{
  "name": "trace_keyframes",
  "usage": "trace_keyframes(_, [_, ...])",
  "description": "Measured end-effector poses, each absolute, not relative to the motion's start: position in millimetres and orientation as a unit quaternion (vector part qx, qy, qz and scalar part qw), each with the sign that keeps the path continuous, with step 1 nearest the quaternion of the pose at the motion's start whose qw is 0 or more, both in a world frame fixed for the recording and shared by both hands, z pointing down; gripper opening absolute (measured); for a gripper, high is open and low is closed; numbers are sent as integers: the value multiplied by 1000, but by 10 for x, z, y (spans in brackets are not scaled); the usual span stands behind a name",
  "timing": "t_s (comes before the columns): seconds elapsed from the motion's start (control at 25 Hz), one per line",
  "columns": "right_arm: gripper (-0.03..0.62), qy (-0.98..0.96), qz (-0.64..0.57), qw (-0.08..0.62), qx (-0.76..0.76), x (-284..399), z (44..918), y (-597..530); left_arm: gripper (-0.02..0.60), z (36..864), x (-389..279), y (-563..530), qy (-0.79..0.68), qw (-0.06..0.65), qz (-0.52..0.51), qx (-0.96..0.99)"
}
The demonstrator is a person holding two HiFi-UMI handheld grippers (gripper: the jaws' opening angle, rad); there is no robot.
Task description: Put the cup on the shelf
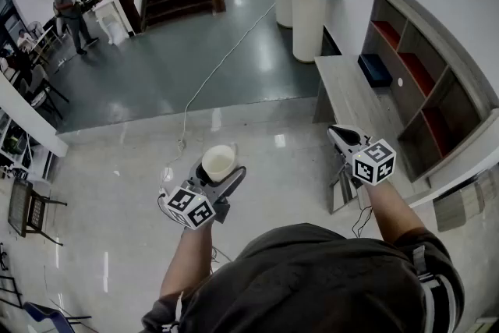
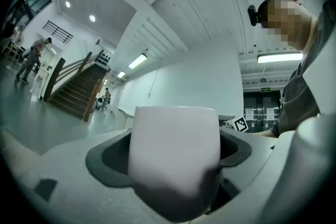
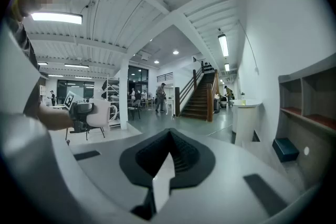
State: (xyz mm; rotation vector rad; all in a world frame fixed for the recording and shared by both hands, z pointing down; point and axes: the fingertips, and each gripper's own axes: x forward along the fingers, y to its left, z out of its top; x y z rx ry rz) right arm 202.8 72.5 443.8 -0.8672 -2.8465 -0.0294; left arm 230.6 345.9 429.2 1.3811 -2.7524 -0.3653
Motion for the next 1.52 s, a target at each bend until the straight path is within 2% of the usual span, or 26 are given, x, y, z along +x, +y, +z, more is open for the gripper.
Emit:
trace_keyframes(0.64, [-9, -950, -14, 83, -300, 1923, 4404, 475, 434, 4245, 2172, 3089, -887, 19, -115, 447])
trace_keyframes(1.12, [-8, -942, -12, 83, -325, 1976, 4434, -207, 434, 4164, 2162, 2274, -888, 9, -116, 445])
trace_keyframes(1.52, [-8, -940, -9, 90, -328, 1630, 4535, -291, 434, 4232, 1832, 2131, -885, 15, -124, 449])
